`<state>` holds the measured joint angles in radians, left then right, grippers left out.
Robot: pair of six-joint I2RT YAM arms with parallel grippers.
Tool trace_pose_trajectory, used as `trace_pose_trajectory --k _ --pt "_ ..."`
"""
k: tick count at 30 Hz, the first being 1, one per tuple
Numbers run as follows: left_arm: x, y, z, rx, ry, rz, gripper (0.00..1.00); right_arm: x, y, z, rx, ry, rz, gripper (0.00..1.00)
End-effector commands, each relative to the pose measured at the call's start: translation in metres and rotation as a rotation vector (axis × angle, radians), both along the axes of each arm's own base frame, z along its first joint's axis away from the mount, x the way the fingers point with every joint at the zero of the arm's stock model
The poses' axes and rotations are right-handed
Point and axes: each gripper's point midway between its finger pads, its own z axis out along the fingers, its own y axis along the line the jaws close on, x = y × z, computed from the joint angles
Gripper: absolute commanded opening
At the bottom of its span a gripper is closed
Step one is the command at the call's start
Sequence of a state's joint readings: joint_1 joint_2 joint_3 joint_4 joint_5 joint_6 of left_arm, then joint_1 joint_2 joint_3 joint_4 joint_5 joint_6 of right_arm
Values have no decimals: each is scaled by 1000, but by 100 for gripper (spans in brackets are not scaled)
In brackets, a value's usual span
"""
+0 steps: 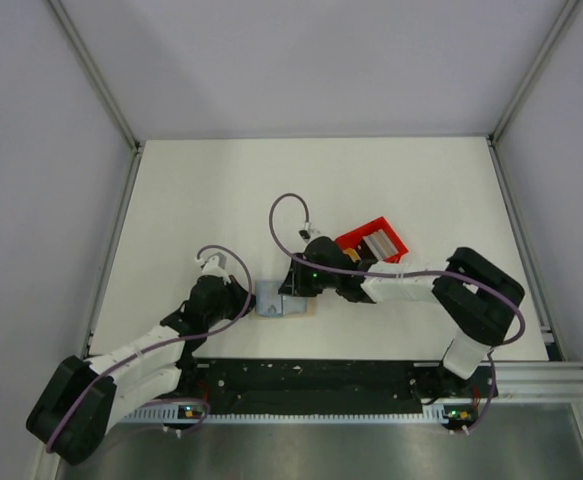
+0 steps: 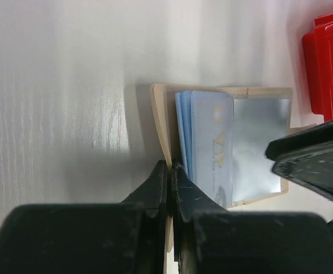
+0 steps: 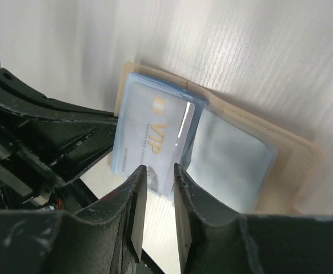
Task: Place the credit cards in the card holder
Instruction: Insert the credit card into the card holder.
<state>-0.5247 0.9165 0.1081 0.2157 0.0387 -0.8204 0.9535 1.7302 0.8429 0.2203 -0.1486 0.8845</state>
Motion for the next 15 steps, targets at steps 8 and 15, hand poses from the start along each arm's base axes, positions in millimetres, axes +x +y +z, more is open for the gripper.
trace_pose_trajectory --k 8,15 --pt "5 -9 29 -23 -62 -50 0 50 -87 64 -191 -272 -162 41" --pt "7 -11 32 -14 -67 -63 0 84 -156 61 -319 -280 -263 50"
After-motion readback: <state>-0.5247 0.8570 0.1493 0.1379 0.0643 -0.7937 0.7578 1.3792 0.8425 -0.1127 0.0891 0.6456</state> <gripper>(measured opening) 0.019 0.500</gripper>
